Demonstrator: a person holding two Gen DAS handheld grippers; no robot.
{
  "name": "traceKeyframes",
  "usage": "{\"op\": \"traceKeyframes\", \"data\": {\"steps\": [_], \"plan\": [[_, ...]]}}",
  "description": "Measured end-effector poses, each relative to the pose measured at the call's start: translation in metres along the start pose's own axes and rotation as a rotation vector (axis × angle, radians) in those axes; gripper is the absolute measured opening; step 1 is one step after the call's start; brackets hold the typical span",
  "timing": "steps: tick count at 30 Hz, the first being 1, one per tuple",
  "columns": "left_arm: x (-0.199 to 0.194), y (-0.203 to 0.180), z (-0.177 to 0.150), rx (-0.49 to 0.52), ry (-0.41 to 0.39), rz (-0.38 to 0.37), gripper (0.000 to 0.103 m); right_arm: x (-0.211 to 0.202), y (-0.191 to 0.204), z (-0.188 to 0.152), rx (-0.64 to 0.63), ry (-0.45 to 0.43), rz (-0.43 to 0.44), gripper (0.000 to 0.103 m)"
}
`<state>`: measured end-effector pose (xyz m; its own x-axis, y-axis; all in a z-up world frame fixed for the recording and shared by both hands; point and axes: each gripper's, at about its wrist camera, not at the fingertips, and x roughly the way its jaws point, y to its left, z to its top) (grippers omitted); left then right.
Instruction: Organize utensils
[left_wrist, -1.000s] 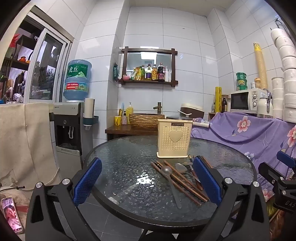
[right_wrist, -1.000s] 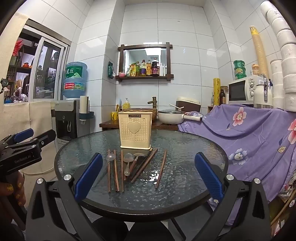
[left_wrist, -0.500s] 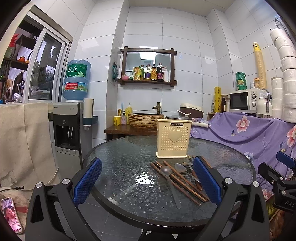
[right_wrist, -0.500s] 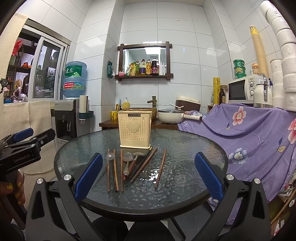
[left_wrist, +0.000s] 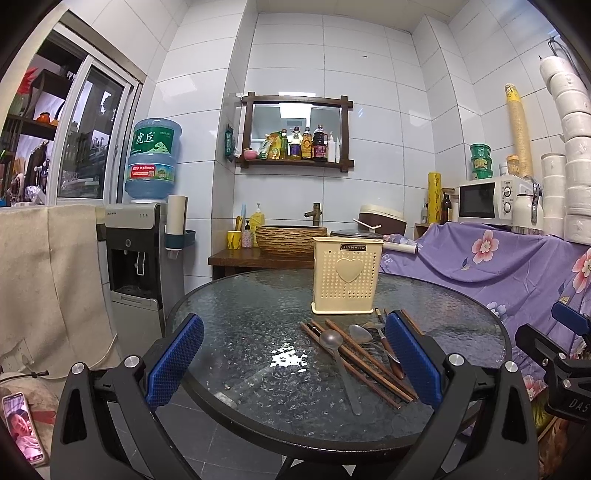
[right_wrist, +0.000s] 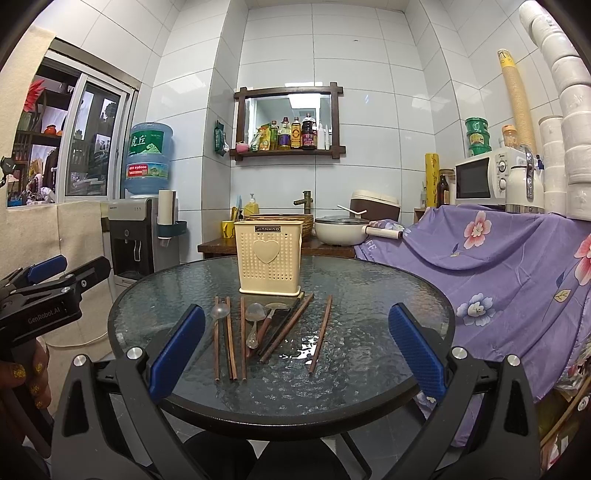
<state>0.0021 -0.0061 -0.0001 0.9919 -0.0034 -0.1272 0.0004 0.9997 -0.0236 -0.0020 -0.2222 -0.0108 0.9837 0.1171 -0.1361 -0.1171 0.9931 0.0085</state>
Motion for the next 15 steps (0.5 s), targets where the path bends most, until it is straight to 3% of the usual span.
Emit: {"op": "traceKeyframes", "data": {"steps": [15], "plan": [[-0.0008, -0.0010, -0.0013, -0.003, -0.001, -0.001, 0.097, -0.0002, 0.0008, 0.0003, 0.000, 0.001, 0.003, 0.098]]}}
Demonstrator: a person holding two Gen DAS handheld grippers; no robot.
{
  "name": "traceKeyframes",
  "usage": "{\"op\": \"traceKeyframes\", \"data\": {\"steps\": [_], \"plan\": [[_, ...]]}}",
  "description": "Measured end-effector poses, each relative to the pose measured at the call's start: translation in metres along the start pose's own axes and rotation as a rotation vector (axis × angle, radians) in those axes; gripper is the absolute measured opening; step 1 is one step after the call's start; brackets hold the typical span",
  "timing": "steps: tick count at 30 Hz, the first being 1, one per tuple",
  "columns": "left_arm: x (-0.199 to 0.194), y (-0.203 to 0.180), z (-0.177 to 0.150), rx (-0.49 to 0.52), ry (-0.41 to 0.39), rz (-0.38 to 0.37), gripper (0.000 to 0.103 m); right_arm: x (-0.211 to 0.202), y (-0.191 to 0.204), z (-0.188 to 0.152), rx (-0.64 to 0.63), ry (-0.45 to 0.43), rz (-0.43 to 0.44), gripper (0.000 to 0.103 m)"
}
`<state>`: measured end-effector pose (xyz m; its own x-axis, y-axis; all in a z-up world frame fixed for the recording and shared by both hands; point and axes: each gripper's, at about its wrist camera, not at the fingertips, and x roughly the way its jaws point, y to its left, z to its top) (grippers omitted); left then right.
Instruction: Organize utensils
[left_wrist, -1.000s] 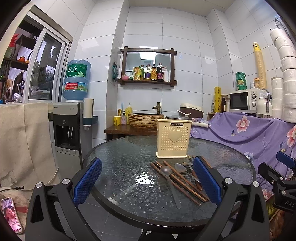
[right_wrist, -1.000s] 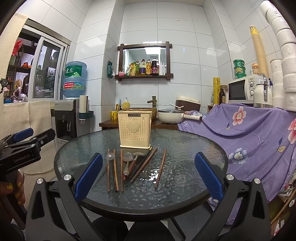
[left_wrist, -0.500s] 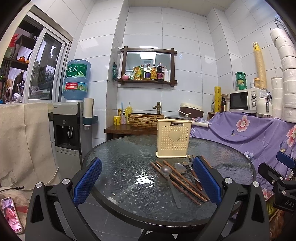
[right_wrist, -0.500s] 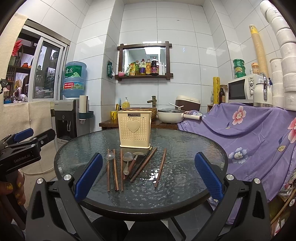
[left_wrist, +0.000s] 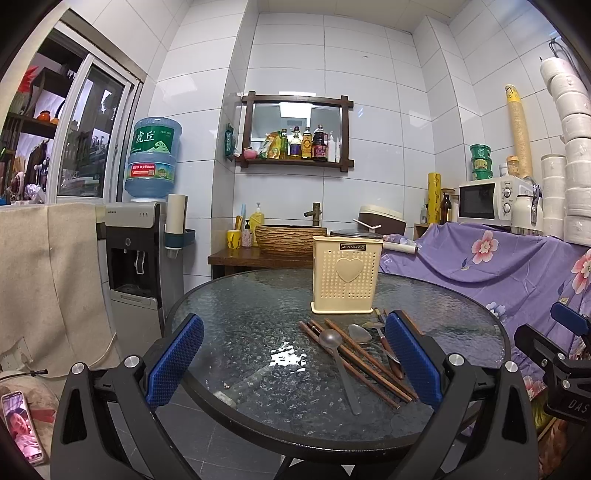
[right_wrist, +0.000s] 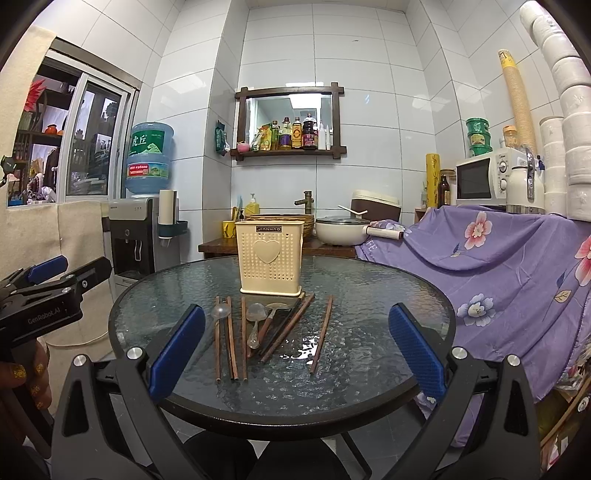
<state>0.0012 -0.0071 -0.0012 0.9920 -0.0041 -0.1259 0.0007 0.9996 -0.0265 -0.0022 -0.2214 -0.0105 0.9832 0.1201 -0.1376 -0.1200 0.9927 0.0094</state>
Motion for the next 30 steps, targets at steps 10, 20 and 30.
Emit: {"op": "traceKeyframes", "data": {"steps": [10, 20, 30], "plan": [[-0.0010, 0.0013, -0.0017, -0.007, 0.003, -0.001, 0.097, -0.0004, 0.0000, -0.0003, 0.000, 0.001, -0.001, 0.098], [-0.0012, 0.0013, -0.0013, -0.008, 0.004, -0.001, 0.097, 0.0000, 0.0001, -0.0005, 0.000, 0.002, -0.001, 0.098], [-0.0017, 0.0014, -0.0015, -0.008, 0.008, -0.004, 0.097, 0.0007, 0.0008, -0.0015, 0.002, 0.004, -0.001, 0.098]]}}
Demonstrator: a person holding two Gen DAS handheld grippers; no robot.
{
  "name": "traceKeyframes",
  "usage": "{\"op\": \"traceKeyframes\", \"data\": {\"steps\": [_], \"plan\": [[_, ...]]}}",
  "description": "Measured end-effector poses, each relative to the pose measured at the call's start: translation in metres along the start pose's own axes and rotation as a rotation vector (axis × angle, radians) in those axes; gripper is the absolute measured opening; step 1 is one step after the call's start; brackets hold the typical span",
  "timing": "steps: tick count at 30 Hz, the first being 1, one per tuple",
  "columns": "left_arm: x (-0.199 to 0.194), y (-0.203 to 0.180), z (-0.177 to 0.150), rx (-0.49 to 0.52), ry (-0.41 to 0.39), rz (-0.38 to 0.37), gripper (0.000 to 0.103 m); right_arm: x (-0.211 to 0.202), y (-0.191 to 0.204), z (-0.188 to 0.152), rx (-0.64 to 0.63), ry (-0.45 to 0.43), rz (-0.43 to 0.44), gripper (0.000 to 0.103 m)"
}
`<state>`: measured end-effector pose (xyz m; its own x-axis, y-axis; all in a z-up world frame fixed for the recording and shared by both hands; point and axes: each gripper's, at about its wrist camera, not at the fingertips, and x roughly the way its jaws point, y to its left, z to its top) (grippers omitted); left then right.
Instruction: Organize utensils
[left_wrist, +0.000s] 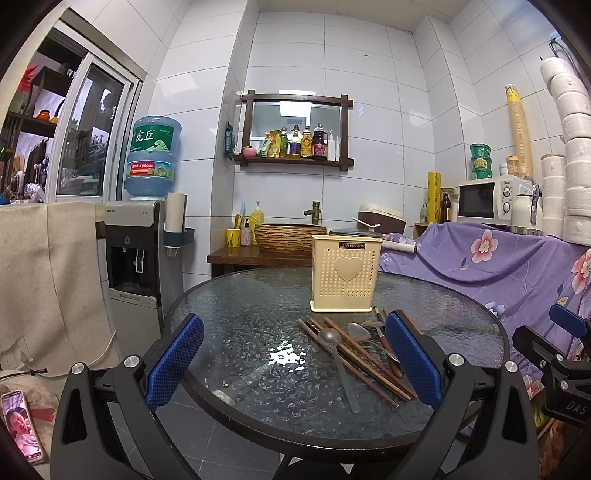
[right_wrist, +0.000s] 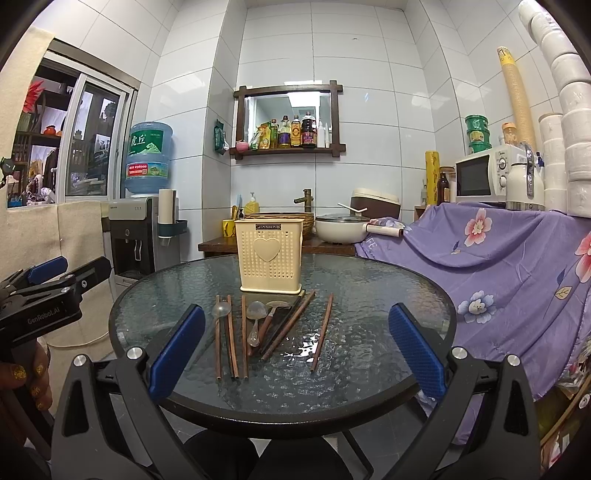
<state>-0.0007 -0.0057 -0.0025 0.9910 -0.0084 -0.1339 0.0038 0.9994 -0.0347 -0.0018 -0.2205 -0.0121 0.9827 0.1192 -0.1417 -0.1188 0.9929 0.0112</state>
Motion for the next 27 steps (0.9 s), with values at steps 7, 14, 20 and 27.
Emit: {"op": "traceKeyframes", "data": {"steps": [7, 14, 20, 27], "plan": [[0.000, -0.001, -0.001, 0.001, 0.001, 0.000, 0.097, 0.002, -0.001, -0.002, 0.006, 0.003, 0.000, 0.098], [0.020, -0.004, 0.001, 0.022, 0.101, -0.031, 0.097, 0.015, 0.000, -0.003, -0.015, 0.062, 0.000, 0.098], [0.057, -0.006, -0.002, 0.068, 0.243, -0.044, 0.097, 0.048, -0.007, -0.003, -0.032, 0.195, 0.009, 0.098], [0.100, 0.004, -0.004, 0.048, 0.374, -0.080, 0.096, 0.091, -0.022, -0.006, -0.002, 0.351, 0.034, 0.098]]}}
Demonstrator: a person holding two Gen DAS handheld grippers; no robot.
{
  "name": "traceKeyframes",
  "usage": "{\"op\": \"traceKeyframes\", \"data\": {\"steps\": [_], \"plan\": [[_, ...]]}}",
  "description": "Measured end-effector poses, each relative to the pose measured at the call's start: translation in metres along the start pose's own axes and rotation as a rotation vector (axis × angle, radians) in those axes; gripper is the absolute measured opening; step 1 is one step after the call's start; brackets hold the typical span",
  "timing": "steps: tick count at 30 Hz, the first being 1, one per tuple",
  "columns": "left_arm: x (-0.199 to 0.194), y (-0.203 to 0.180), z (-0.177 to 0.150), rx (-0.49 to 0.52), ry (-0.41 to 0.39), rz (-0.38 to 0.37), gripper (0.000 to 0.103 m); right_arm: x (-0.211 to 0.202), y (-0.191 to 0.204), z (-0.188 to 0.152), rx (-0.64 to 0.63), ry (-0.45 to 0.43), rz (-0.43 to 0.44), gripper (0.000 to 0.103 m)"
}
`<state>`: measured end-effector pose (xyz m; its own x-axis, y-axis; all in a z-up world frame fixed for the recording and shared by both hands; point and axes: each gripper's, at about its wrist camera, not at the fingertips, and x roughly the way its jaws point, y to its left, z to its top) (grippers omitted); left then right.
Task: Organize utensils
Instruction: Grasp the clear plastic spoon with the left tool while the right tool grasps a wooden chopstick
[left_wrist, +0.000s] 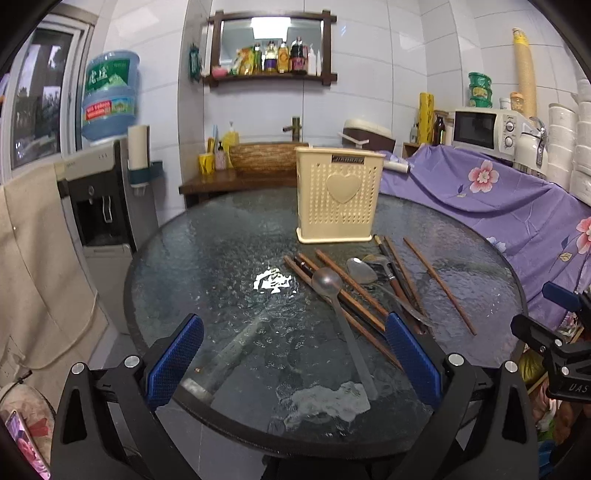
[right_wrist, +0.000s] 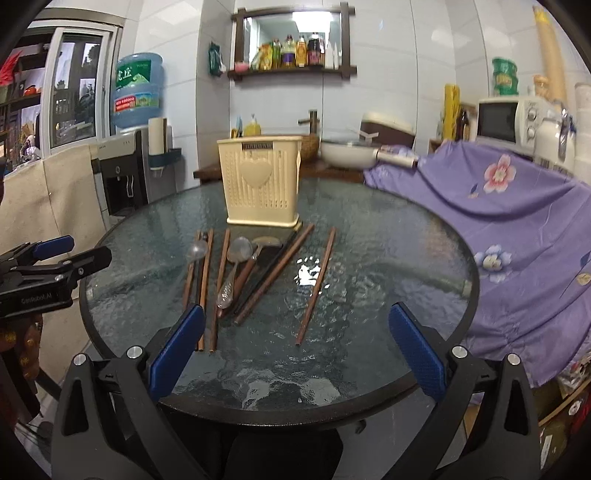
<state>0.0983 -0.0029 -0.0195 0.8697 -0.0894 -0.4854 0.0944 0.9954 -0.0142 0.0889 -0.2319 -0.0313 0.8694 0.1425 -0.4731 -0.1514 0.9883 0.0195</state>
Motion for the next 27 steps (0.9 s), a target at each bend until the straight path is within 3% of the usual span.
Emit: {"op": "traceKeyframes", "data": {"steps": [7, 10, 16, 21, 27], "plan": [[0.040, 0.004, 0.017, -0.015, 0.141, -0.058, 0.076, 0.035, -0.020, 0.015, 0.032, 0.120, 0.004, 0.098], [0.054, 0.001, 0.021, -0.005, 0.182, -0.064, 0.076, 0.056, -0.026, 0.027, 0.004, 0.176, -0.022, 0.098], [0.085, -0.001, 0.031, -0.001, 0.268, -0.072, 0.076, 0.110, -0.041, 0.057, 0.019, 0.297, -0.008, 0.081], [0.097, -0.006, 0.036, 0.016, 0.284, -0.061, 0.076, 0.162, -0.049, 0.077, 0.084, 0.397, 0.025, 0.062], [0.110, -0.009, 0.041, 0.004, 0.293, -0.050, 0.067, 0.201, -0.049, 0.097, 0.046, 0.411, -0.032, 0.052]]}}
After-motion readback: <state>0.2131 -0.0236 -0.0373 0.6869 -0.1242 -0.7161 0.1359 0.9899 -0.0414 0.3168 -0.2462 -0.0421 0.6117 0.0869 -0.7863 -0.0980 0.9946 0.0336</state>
